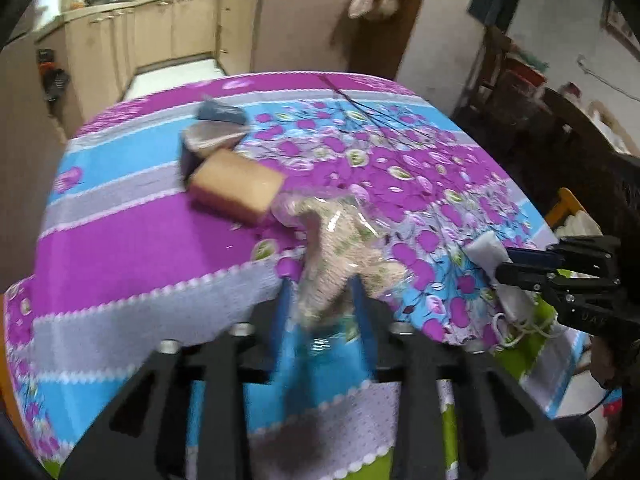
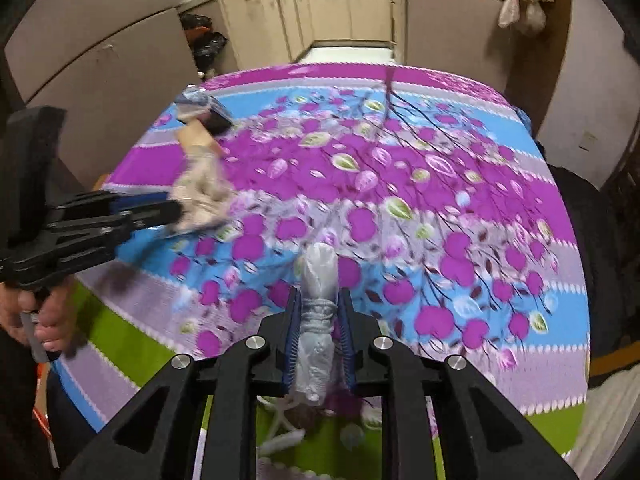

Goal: Collect trash
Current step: 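Grasp the clear plastic bag with the left tool while the right tool grasps the white cloth, then carry the clear grain bag and white cloth over the white basin with both tools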

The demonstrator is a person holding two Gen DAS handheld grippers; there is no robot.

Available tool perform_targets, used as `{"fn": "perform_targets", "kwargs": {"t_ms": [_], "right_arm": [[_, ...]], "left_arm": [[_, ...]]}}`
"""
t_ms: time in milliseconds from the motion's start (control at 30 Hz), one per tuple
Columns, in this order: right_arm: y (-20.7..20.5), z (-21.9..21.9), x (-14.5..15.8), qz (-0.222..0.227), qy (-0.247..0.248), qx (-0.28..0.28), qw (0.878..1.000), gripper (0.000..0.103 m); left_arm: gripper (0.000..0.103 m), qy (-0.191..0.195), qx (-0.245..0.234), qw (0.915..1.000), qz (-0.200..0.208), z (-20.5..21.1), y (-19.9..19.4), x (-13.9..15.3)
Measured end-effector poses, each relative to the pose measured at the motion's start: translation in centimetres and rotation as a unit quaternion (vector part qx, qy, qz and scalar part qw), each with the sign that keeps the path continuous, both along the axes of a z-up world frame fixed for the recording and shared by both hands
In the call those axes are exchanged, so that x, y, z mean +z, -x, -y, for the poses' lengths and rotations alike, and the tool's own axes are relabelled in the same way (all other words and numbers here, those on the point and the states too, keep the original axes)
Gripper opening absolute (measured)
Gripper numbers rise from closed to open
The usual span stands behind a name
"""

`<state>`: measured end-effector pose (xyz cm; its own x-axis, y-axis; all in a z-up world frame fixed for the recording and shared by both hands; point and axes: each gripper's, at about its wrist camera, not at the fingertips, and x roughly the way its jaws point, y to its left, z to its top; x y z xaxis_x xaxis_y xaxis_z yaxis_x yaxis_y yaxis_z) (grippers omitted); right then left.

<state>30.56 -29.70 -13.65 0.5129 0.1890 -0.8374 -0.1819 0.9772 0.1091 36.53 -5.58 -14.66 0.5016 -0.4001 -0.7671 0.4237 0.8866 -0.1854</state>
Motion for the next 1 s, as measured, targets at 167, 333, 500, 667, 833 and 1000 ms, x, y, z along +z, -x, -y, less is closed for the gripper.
{"fn": "perform_targets", "kwargs": {"t_ms": [167,333,500,667,833,1000], "right_arm": [[-0.3,0.3,0.3,-0.006,-0.003,-0.026,1.000,0.047],[-1.2,-0.6,-0.6,-0.022,0.038,-0.038,0.998,0.047],[-1.0,-1.1,-1.4,-0.016,0.061,-0.042,0.997,0.033],[-0.4,-1.2,-1.4,-0.001,0.059,-0.049,0.997,0.026],[1.8,-0.9,-0.4,0.053,0.024,-0.063,0.996,0.025],[5.4,-1.4,2.8,0.155,-0.002,-0.081,0.985,0.025]], "left_arm": [[0.068,-0.003,0.028,0.9991,0.033,0.8,0.4,1.2],[0.065,-0.044,0.061,0.9969,0.024,3.3,-1.8,0.2],[0.036,-0.071,0.054,0.9952,0.040,5.1,-1.0,-0.2],[0.029,-0.086,0.071,0.9916,0.066,5.6,0.0,-0.4],[0.024,-0.089,0.091,0.9865,0.103,5.0,1.9,0.5],[0.024,-0.067,0.118,0.9742,0.180,3.7,6.1,3.3]]}}
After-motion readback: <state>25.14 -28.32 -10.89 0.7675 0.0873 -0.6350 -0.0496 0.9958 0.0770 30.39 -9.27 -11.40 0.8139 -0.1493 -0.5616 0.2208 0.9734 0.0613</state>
